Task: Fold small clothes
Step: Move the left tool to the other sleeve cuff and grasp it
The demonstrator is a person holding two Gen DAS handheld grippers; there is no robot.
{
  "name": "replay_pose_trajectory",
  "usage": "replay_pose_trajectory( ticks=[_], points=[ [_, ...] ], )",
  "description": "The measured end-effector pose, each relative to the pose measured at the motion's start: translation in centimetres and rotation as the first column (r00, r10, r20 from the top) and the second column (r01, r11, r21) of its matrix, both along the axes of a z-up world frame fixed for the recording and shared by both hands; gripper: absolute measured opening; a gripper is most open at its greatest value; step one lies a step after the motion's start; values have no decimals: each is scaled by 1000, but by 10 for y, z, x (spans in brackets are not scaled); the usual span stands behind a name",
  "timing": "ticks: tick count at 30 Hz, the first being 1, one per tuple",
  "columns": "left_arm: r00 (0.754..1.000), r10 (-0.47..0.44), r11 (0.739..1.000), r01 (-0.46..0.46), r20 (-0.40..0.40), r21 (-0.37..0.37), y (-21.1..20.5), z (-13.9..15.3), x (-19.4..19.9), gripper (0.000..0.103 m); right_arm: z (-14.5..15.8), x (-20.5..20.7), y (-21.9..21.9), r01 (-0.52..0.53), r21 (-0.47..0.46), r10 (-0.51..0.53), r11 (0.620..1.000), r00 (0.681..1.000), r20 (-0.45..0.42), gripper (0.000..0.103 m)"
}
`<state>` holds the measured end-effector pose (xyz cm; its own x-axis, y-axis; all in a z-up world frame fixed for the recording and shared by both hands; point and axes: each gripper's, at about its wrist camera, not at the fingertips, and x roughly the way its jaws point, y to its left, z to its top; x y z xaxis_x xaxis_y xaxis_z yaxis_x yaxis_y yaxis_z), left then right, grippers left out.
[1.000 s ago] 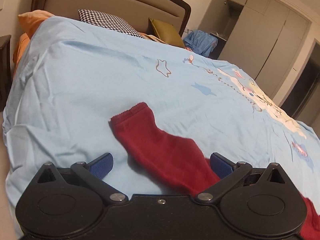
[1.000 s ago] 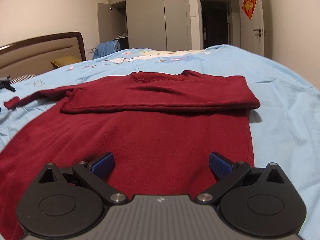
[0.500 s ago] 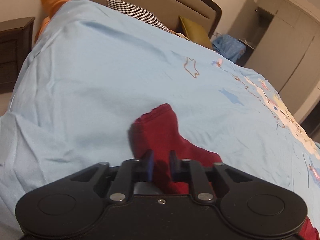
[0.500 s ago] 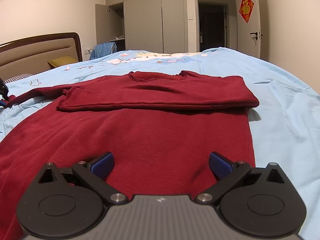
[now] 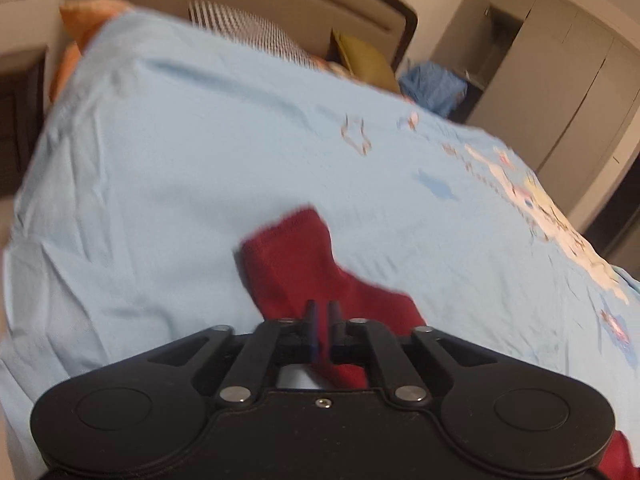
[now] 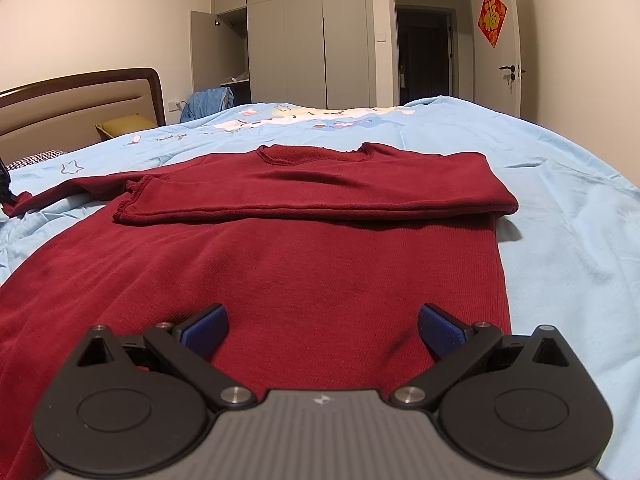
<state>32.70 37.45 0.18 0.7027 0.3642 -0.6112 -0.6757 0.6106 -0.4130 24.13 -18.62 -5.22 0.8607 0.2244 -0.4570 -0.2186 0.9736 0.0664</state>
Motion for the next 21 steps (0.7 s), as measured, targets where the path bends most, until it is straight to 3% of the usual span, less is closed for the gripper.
replay_pose_trajectory(
  ticks=[2, 7, 9, 11, 17, 21],
  points=[
    [1000, 2, 998, 0, 20, -65, 0, -6, -3, 33, 0, 0, 0, -1, 2, 1, 1000, 1000, 1, 103],
    [999, 0, 994, 5, 45, -106, 0, -9, -3, 55, 0, 0, 0, -1, 2, 1, 1000, 1000, 2, 103],
    [999, 27, 990, -21, 38, -142, 0, -7, -2, 57, 0, 0, 0, 0, 1, 0, 1000, 1000, 2, 103],
    [998, 58, 986, -61, -21, -152, -3, -4, 1, 57, 0, 0, 1, 1, 0, -1, 1000, 1000, 2, 103],
    [994, 53, 994, -62, -95, -88, -18, -1, 1, 62, -1, 0, 1, 1, 0, -1, 1000, 1000, 7, 103],
    [992, 94, 993, -100, -85, -60, -13, -6, 13, 59, -1, 0, 1, 2, 0, -2, 1000, 1000, 7, 103]
  ],
)
